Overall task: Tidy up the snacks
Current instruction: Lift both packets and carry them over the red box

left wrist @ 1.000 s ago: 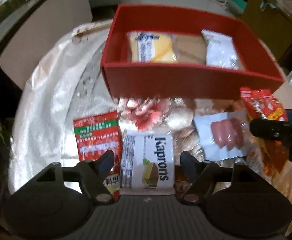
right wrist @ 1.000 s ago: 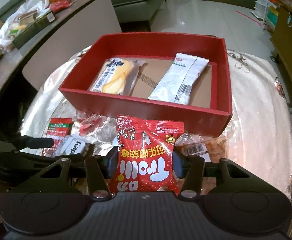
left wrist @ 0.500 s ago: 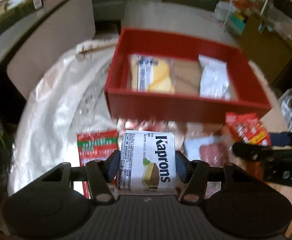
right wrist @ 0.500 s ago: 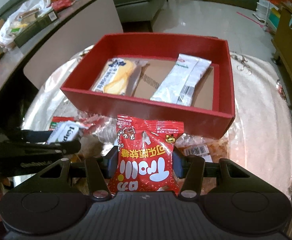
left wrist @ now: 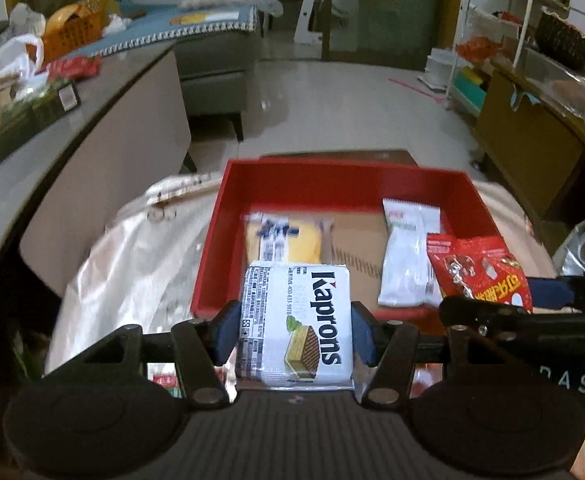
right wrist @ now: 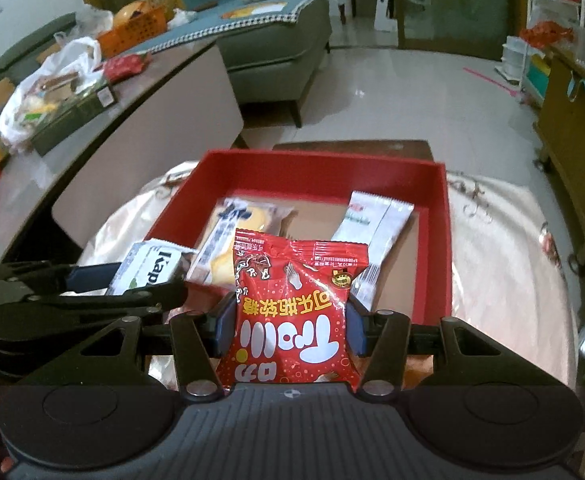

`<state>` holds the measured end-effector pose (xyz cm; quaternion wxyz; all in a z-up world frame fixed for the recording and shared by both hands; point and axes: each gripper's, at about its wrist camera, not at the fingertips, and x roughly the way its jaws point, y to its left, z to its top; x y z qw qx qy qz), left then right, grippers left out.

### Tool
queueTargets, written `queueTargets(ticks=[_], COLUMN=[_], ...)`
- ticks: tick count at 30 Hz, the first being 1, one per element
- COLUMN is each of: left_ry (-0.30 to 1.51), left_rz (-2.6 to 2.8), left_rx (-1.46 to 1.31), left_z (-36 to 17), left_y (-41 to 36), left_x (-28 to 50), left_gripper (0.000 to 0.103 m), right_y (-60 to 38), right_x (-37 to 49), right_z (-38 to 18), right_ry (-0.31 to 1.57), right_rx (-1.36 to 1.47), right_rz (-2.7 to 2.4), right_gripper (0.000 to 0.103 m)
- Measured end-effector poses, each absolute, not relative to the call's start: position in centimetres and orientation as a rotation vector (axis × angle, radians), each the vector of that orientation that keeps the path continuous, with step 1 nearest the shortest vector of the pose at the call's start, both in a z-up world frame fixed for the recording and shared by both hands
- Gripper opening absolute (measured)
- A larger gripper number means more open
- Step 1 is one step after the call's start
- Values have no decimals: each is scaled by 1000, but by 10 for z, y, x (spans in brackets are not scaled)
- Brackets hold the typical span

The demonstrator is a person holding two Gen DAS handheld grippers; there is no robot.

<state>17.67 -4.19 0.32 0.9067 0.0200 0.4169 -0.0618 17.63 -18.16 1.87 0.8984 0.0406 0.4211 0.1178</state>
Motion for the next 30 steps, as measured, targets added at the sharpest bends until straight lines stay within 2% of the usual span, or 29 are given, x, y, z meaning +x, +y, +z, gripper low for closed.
queueTargets(ticks=[30], left_ry=[863], left_rz=[-73], left_rx=[42], left_z=[-19], left_y=[-64], left_x=[241], left_gripper=[51], right_y=[-201], right_x=[235], right_z=[-4], right_ry=[890], right_rx=[92], right_rz=[139], right_gripper=[61])
